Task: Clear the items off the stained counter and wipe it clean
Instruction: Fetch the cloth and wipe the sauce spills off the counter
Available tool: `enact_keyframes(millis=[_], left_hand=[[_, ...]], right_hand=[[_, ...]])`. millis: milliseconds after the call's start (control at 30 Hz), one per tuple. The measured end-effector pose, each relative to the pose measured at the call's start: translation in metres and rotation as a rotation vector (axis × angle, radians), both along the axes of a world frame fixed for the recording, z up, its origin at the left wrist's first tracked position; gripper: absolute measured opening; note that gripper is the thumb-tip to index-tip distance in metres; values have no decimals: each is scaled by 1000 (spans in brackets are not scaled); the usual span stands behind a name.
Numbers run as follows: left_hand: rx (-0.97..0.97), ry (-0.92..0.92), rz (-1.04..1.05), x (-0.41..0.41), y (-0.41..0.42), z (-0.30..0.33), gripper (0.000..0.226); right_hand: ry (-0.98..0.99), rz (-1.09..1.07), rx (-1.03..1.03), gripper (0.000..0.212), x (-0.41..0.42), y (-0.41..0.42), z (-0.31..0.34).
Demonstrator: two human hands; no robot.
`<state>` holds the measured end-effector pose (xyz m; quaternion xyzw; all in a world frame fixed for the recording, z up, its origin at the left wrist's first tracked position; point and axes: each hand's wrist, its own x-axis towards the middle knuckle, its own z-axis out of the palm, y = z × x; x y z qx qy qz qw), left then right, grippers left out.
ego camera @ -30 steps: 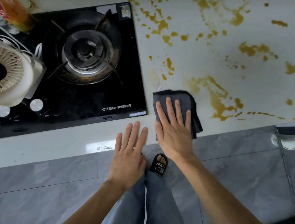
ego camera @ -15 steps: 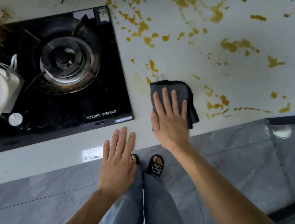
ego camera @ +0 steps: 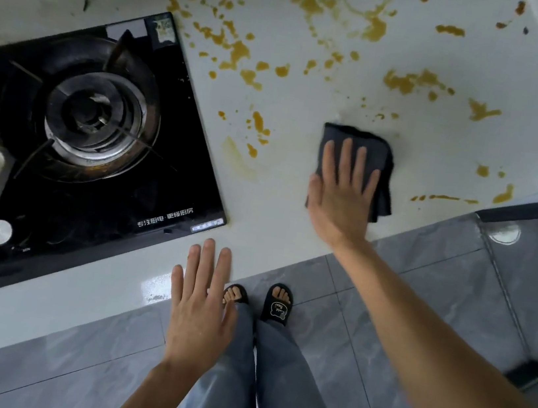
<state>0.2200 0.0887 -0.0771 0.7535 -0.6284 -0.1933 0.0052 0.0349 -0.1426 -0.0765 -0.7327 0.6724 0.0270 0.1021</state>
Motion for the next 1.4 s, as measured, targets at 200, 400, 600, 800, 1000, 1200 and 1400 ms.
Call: enact_keyframes(millis=[200,400,600,800,1000,1200,1400], left_hand=[[-7,7,17,0,-1,0,76],[-36,24,45,-4,-3,4,74],[-182,83,-25,-15,-42,16,69],[-81,-70,134,3,-103,24,65],[-65,-123,133,5,-105,14,63],[-131,-95,138,8,-103,6,62],[-140,-79,134,13,-102,3,65]], right_hand=[[1,298,15,60,-47,40,-3],[52,77,-13,62,-86,-19,-3],[4,175,-36,63,-11,5,-7],[-83,486,-65,59,50,36,-13],[-68,576,-80,57,98,-52,-16],[2,449,-113,59,67,-53,-18],[-37,548,-85,57,108,-19,-15]])
